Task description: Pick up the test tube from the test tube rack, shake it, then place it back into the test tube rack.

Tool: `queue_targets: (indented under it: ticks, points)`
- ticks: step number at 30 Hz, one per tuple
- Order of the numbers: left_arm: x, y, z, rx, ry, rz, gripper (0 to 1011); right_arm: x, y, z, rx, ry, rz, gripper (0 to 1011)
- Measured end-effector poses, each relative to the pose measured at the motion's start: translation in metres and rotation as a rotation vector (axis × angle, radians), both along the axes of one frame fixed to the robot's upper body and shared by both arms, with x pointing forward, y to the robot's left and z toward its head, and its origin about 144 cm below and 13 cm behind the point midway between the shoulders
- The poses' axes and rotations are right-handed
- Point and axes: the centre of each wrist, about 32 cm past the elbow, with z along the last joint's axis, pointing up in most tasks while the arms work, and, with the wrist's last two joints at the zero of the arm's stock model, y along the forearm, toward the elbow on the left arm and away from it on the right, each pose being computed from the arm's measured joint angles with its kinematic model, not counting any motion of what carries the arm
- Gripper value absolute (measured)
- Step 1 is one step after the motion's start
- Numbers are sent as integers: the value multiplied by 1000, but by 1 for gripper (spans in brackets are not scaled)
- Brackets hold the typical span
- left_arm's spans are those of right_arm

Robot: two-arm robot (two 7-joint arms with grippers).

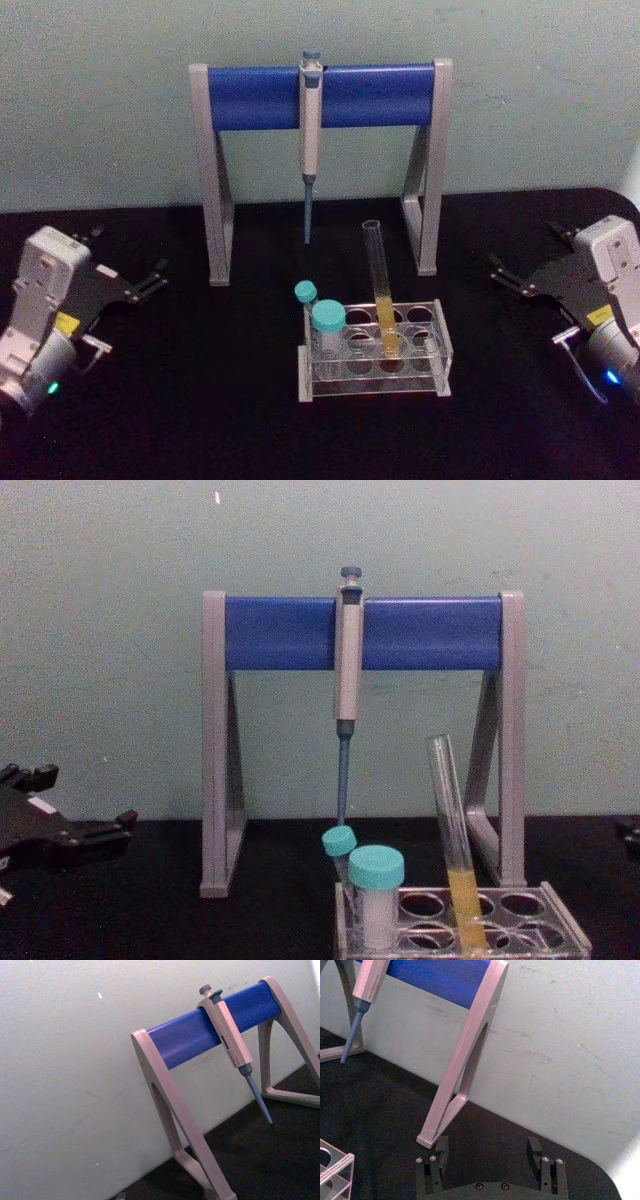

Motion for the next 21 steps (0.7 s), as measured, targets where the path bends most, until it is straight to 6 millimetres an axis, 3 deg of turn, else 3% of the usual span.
queue_targets:
  ticks: [9, 21]
  points:
    - [0, 0, 0, 0, 0, 0, 1001, 1, 1, 1, -4, -8, 1, 1000]
    - [0, 0, 0, 0, 0, 0, 1001, -6, 8, 18, 33, -102, 50, 1000]
